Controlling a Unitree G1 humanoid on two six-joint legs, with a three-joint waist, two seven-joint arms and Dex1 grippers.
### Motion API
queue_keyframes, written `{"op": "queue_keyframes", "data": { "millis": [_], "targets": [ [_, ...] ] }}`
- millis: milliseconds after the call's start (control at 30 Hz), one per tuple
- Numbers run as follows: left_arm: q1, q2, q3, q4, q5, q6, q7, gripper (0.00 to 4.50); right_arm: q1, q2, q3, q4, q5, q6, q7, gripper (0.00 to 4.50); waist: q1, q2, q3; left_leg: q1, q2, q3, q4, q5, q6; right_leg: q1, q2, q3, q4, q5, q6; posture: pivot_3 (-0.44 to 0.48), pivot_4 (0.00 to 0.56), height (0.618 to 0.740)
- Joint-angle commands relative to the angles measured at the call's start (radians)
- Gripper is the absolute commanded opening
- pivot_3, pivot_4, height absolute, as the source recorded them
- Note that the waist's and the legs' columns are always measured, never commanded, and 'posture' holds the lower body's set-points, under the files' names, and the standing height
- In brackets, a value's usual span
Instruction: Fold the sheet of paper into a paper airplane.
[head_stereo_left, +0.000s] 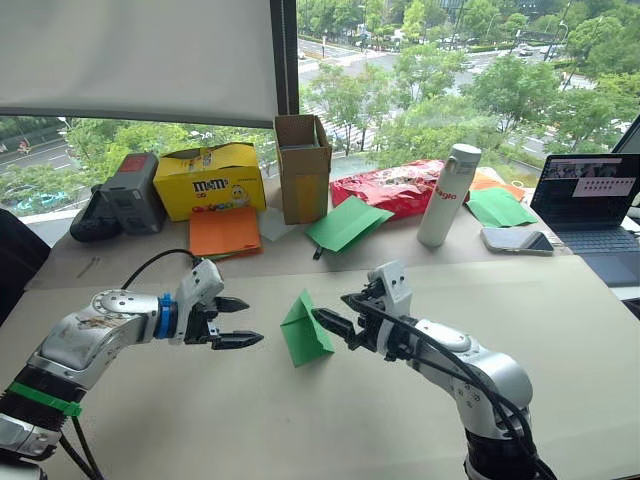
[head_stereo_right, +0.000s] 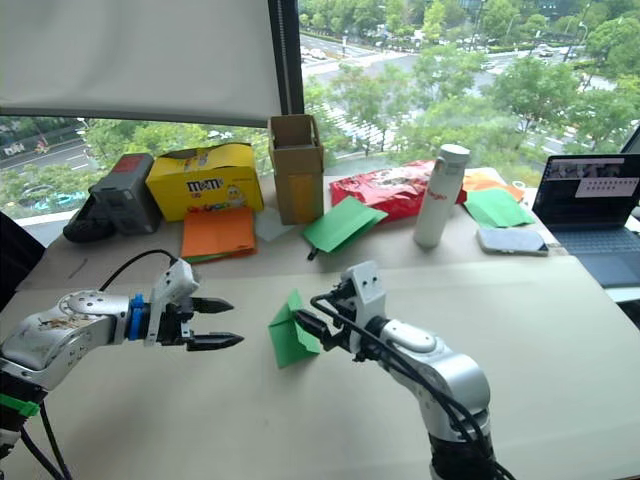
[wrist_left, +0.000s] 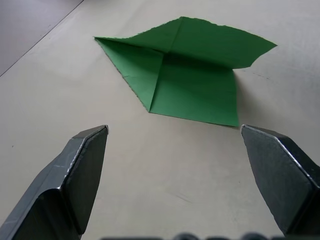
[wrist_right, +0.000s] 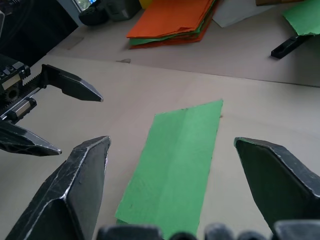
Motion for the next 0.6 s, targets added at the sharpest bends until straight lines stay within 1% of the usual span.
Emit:
{"op": "queue_keyframes", "data": {
  "millis": [33,100,133,233,267,367,533,600],
  "targets": [
    [-0.024,-0.032,0.015,0.025,0.059,-0.044,-0.084,4.50,0.023,0.055,0.038,-0.057,0.017,0.057,-0.068,4.32,-0.001,0.000,0.000,0.000,0.000,0.000,0.000,0.000,0.001,0.000,0.000,0.000,0.000,0.000,0.000,0.000,0.150,0.740],
    [-0.031,-0.054,0.011,0.045,0.101,-0.065,-0.107,4.50,0.046,0.038,0.089,-0.047,-0.011,0.061,-0.089,4.32,-0.002,0.000,0.000,0.000,0.000,0.000,0.001,-0.001,0.002,0.000,0.000,0.000,0.004,0.000,0.001,0.000,0.150,0.740],
    [-0.036,-0.066,0.012,0.054,0.115,-0.068,-0.118,4.50,0.057,0.035,0.106,-0.041,-0.018,0.055,-0.097,4.32,-0.002,0.000,0.000,-0.001,-0.001,0.000,0.002,-0.002,0.003,-0.001,-0.001,0.000,0.009,0.000,0.001,0.000,0.150,0.740],
    [-0.047,-0.078,0.019,0.064,0.125,-0.047,-0.181,4.50,0.066,0.030,0.127,-0.035,-0.032,0.037,-0.120,4.32,-0.003,0.000,0.000,-0.001,-0.002,0.001,0.004,-0.002,0.004,-0.001,-0.002,0.000,0.010,0.000,0.001,0.000,0.150,0.740],
    [-0.049,-0.078,0.019,0.064,0.126,-0.038,-0.203,4.50,0.066,0.030,0.129,-0.037,-0.036,0.033,-0.126,4.09,-0.005,0.000,0.000,-0.001,-0.002,0.001,0.004,-0.002,0.004,-0.001,-0.002,0.000,0.010,0.000,0.001,0.000,0.150,0.740],
    [-0.059,-0.083,0.029,0.081,0.131,-0.022,-0.246,4.50,0.072,0.029,0.138,-0.047,-0.046,0.017,-0.138,3.18,-0.012,0.000,0.000,-0.001,-0.002,0.002,0.004,-0.002,0.004,-0.001,-0.001,-0.001,0.010,0.000,0.001,0.000,0.150,0.740],
    [-0.077,-0.098,0.041,0.131,0.165,-0.058,-0.294,4.50,0.074,-0.012,0.170,-0.063,-0.064,-0.038,-0.129,1.39,-0.025,0.000,0.000,-0.001,-0.001,0.002,0.004,-0.002,0.004,-0.002,-0.001,-0.001,0.012,0.000,0.001,0.000,0.150,0.740],
    [-0.094,-0.110,0.053,0.160,0.165,-0.055,-0.305,4.50,0.063,-0.075,0.193,-0.063,-0.071,-0.074,-0.085,0.67,-0.026,0.000,0.000,-0.001,-0.002,0.002,0.004,-0.002,0.004,-0.002,-0.001,-0.001,0.012,0.000,0.001,0.000,0.150,0.740]
  ]
}}
